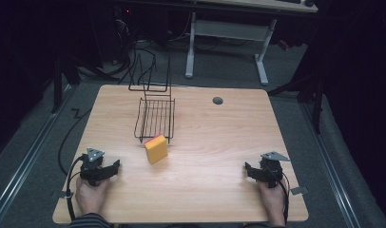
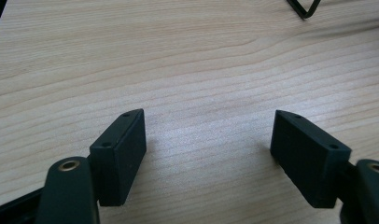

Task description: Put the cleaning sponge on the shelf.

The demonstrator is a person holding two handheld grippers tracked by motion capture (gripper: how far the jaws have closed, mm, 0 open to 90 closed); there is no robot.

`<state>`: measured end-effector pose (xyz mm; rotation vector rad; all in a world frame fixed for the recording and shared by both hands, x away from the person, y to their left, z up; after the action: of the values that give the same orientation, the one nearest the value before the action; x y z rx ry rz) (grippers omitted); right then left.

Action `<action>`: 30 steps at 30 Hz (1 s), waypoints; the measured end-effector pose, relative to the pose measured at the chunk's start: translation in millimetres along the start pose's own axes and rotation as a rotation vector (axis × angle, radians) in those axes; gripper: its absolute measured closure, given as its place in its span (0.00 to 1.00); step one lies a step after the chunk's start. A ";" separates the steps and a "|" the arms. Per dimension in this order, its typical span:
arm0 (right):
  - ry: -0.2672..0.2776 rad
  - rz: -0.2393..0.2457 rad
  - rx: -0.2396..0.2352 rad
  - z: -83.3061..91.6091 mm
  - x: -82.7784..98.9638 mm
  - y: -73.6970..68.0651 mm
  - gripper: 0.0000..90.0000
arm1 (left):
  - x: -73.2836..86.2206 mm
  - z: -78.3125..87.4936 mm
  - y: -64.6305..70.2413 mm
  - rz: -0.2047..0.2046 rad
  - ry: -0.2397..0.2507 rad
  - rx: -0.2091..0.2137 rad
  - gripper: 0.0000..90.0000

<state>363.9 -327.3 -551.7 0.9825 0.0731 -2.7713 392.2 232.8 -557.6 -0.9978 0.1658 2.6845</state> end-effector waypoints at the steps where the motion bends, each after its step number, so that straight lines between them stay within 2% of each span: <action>1: 0.000 0.000 0.000 0.0 0.0 0.0 0.26 | 0.0 0.0 0.0 0.000 0.000 0.000 0.30; 24: -0.001 -0.002 0.000 0.0 0.0 -0.2 0.26 | -0.1 0.0 0.0 0.003 0.001 0.005 0.30; 30: -0.001 -0.002 0.001 0.0 -0.1 -0.2 0.26 | -0.4 -0.6 1.0 -0.011 -0.005 0.013 0.26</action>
<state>363.9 -327.1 -551.6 0.9816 0.0727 -2.7740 392.5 231.6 -557.8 -0.9846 0.1765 2.6727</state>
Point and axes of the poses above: each handheld gripper's, and its own axes: z roughly backward along the jaws, x roughly out of its underside, y roughly to its right, the point moved 3 cm from there along -z, roughly forward along the jaws, and after that the axes turned 7 degrees about -y, right-handed, at the moved point
